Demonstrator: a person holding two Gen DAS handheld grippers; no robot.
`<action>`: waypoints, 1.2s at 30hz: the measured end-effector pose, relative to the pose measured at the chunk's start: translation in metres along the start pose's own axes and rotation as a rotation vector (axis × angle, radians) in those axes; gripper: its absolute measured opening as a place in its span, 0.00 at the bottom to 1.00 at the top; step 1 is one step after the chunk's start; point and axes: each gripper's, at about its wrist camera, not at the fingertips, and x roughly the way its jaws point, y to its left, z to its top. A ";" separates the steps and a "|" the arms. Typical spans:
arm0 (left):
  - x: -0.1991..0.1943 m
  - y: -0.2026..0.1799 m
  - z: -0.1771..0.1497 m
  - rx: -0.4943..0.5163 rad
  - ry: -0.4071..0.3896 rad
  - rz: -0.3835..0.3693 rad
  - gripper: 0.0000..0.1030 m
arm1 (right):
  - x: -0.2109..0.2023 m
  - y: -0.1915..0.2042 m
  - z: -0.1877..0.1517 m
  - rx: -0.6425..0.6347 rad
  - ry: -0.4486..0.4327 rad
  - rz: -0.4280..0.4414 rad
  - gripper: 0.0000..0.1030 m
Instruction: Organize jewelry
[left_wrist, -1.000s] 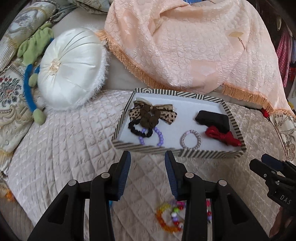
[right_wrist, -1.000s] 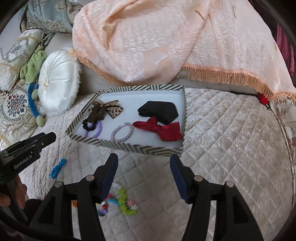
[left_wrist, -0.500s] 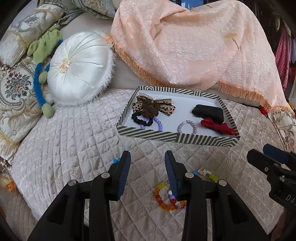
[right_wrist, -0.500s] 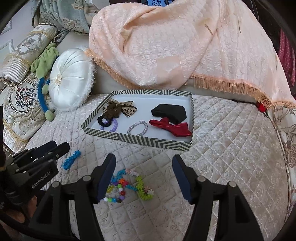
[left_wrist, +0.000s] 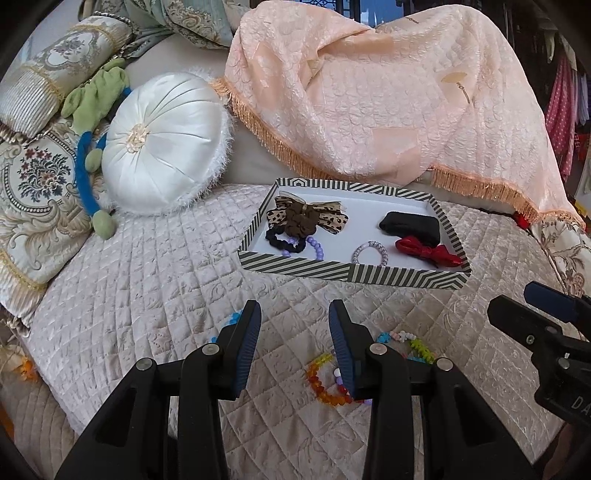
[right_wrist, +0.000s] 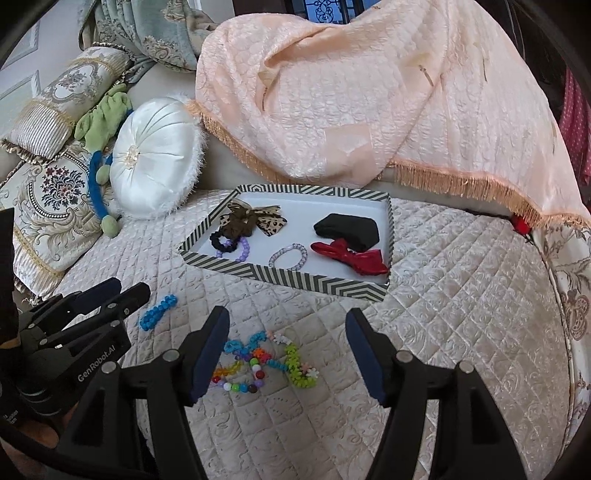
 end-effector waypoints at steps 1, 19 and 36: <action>-0.001 0.000 0.000 0.001 -0.001 0.001 0.27 | -0.001 0.000 0.000 -0.002 -0.001 0.000 0.66; -0.018 0.025 -0.001 0.016 0.042 0.020 0.27 | 0.061 -0.021 0.032 0.021 0.020 -0.053 0.68; -0.039 0.083 0.009 -0.029 0.034 0.007 0.27 | 0.090 -0.044 0.059 0.125 0.105 -0.214 0.69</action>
